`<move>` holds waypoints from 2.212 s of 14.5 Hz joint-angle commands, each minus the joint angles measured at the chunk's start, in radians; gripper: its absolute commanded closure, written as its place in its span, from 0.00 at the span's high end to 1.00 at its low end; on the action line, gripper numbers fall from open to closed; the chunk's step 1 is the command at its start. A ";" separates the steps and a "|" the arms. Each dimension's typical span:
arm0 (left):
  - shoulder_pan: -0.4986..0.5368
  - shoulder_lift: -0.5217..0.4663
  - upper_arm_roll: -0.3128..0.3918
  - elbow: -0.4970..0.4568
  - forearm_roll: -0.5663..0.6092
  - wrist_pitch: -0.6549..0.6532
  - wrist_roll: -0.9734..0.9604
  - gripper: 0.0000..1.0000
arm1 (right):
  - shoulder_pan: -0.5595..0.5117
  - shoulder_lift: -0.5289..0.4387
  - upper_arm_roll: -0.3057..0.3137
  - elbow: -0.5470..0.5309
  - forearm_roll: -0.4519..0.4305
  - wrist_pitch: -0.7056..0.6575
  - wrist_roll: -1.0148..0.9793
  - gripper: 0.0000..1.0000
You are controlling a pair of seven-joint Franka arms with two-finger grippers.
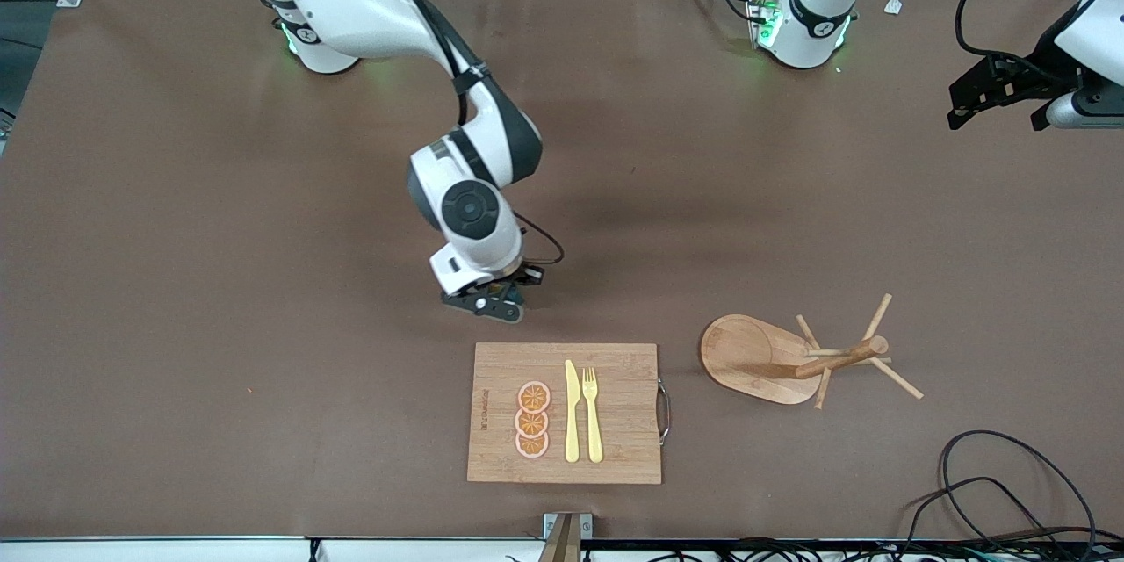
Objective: Transfer cup from left to right arm and place
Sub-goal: 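Grasp the teal mug rim with the right gripper and lift it, then carry the mug with the right gripper away from the cutting board and lower it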
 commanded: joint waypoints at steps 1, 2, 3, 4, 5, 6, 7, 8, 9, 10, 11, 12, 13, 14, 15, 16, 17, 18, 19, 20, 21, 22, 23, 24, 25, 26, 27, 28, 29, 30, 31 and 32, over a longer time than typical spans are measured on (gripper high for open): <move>-0.007 0.020 0.002 0.034 0.011 -0.017 0.012 1.00 | -0.122 -0.116 0.017 -0.024 -0.006 -0.117 -0.274 0.01; -0.009 0.020 0.002 0.036 0.012 -0.019 0.012 1.00 | -0.163 -0.141 0.017 -0.024 -0.006 -0.163 -0.411 0.01; -0.011 0.020 -0.001 0.036 0.013 -0.020 0.010 1.00 | -0.205 -0.162 0.017 -0.024 -0.008 -0.206 -0.536 0.02; -0.011 0.022 -0.001 0.036 0.012 -0.025 0.010 1.00 | -0.239 -0.187 0.017 -0.030 -0.008 -0.229 -0.667 0.02; -0.011 0.023 -0.001 0.036 0.013 -0.028 0.010 1.00 | -0.277 -0.201 0.015 -0.031 -0.009 -0.250 -0.808 0.02; -0.011 0.026 -0.001 0.036 0.013 -0.031 0.010 1.00 | -0.315 -0.205 0.015 -0.031 -0.009 -0.263 -0.919 0.02; -0.012 0.028 -0.001 0.039 0.013 -0.042 0.007 1.00 | -0.354 -0.210 0.015 -0.033 -0.011 -0.264 -1.047 0.02; -0.012 0.029 -0.001 0.045 0.012 -0.045 0.003 1.00 | -0.389 -0.212 0.017 -0.033 -0.009 -0.264 -1.167 0.03; -0.014 0.031 -0.002 0.056 0.012 -0.052 0.001 1.00 | -0.424 -0.210 0.017 -0.033 -0.009 -0.264 -1.285 0.04; -0.012 0.044 -0.001 0.085 0.012 -0.074 0.001 1.00 | -0.450 -0.210 0.015 -0.033 -0.011 -0.261 -1.394 0.04; -0.008 0.073 -0.001 0.130 0.012 -0.104 0.001 1.00 | -0.475 -0.207 0.015 -0.033 -0.012 -0.257 -1.482 0.04; -0.011 0.103 -0.001 0.167 0.013 -0.144 -0.001 1.00 | -0.495 -0.204 0.015 -0.033 -0.025 -0.249 -1.566 0.04; -0.014 0.109 -0.001 0.175 0.015 -0.161 -0.004 1.00 | -0.509 -0.202 0.015 -0.036 -0.029 -0.243 -1.608 0.04; -0.012 0.101 -0.004 0.166 0.016 -0.166 -0.010 1.00 | -0.522 -0.204 0.015 -0.053 -0.034 -0.235 -1.621 0.05; -0.012 0.100 -0.011 0.166 0.025 -0.168 -0.022 1.00 | -0.529 -0.202 0.015 -0.077 -0.043 -0.221 -1.619 0.05; -0.011 0.098 -0.017 0.166 0.034 -0.168 -0.025 1.00 | -0.535 -0.202 0.012 -0.109 -0.049 -0.202 -1.615 0.05; -0.011 0.097 -0.019 0.160 0.035 -0.166 -0.028 1.00 | -0.547 -0.202 -0.003 -0.145 -0.052 -0.165 -1.613 0.05; -0.011 0.088 -0.022 0.143 0.035 -0.158 -0.028 1.00 | -0.561 -0.202 -0.008 -0.171 -0.052 -0.131 -1.615 0.05; -0.008 0.063 -0.028 0.110 0.035 -0.134 -0.028 1.00 | -0.576 -0.198 -0.008 -0.194 -0.052 -0.105 -1.612 0.05; -0.006 0.034 -0.030 0.061 0.035 -0.097 -0.030 1.00 | -0.584 -0.195 -0.008 -0.205 -0.052 -0.093 -1.607 0.05; -0.004 0.014 -0.030 0.030 0.035 -0.071 -0.030 1.00 | -0.598 -0.186 -0.009 -0.206 -0.051 -0.089 -1.599 0.05; -0.004 0.012 -0.030 0.028 0.035 -0.072 -0.030 1.00 | -0.605 -0.175 -0.008 -0.206 -0.051 -0.089 -1.564 0.05; -0.006 0.011 -0.030 0.025 0.035 -0.072 -0.030 1.00 | -0.605 -0.166 -0.008 -0.208 -0.049 -0.088 -1.521 0.06; -0.004 0.008 -0.031 0.020 0.033 -0.072 -0.030 1.00 | -0.605 -0.144 -0.008 -0.208 -0.049 -0.086 -1.492 0.06; -0.003 0.008 -0.031 0.022 0.033 -0.071 -0.028 1.00 | -0.607 -0.129 -0.008 -0.208 -0.048 -0.079 -1.471 0.07; -0.003 0.008 -0.031 0.020 0.033 -0.071 -0.028 1.00 | -0.616 -0.117 -0.008 -0.209 -0.048 -0.070 -1.457 0.08; -0.003 0.009 -0.031 0.020 0.033 -0.069 -0.028 1.00 | -0.627 -0.103 -0.006 -0.211 -0.045 -0.059 -1.457 0.13; -0.003 0.009 -0.031 0.019 0.033 -0.071 -0.030 1.00 | -0.635 -0.097 -0.006 -0.215 -0.040 -0.054 -1.457 0.15; -0.003 0.008 -0.031 0.011 0.033 -0.069 -0.028 1.00 | -0.630 -0.095 -0.006 -0.214 -0.038 -0.056 -1.452 0.19; -0.003 0.008 -0.031 0.008 0.033 -0.069 -0.028 1.00 | -0.625 -0.097 -0.006 -0.211 -0.038 -0.066 -1.426 0.22; -0.003 0.008 -0.031 0.010 0.033 -0.069 -0.028 1.00 | -0.618 -0.104 -0.006 -0.205 -0.040 -0.071 -1.376 0.28; -0.003 0.006 -0.031 0.010 0.033 -0.069 -0.028 1.00 | -0.612 -0.113 -0.005 -0.199 -0.043 -0.092 -1.324 0.35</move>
